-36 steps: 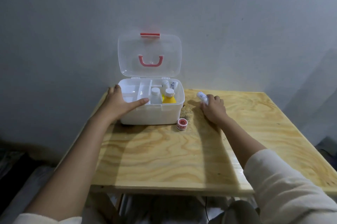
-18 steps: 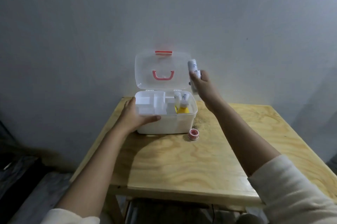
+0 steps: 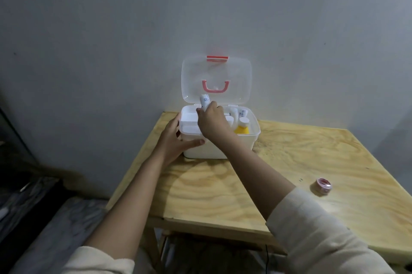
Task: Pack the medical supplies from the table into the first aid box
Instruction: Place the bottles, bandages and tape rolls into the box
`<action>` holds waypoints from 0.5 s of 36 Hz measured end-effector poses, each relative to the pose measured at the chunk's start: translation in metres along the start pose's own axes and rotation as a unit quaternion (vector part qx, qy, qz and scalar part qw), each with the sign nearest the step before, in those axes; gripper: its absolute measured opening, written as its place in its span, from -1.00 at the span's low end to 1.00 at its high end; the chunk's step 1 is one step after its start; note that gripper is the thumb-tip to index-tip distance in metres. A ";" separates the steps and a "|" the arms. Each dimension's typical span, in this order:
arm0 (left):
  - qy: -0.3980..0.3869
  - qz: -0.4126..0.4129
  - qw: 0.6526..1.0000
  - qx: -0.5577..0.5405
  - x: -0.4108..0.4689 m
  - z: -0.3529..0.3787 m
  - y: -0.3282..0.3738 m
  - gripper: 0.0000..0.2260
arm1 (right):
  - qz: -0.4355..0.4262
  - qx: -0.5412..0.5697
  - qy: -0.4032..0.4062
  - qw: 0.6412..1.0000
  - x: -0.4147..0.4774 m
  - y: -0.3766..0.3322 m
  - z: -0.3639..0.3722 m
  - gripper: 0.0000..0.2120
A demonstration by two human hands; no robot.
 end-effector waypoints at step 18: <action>-0.013 -0.007 0.999 -0.044 0.007 -0.002 -0.015 -0.28 | -0.016 -0.072 -0.008 0.997 -0.003 -0.002 0.012 -0.77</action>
Point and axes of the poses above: each hand's wrist, its own x-axis towards the middle knuckle, its own z-axis out of the palm, y = z × x, the point moved 10 cm from there along x, towards the middle knuckle, and after that the axes turned 8 degrees about -z, right-handed, at the moved point
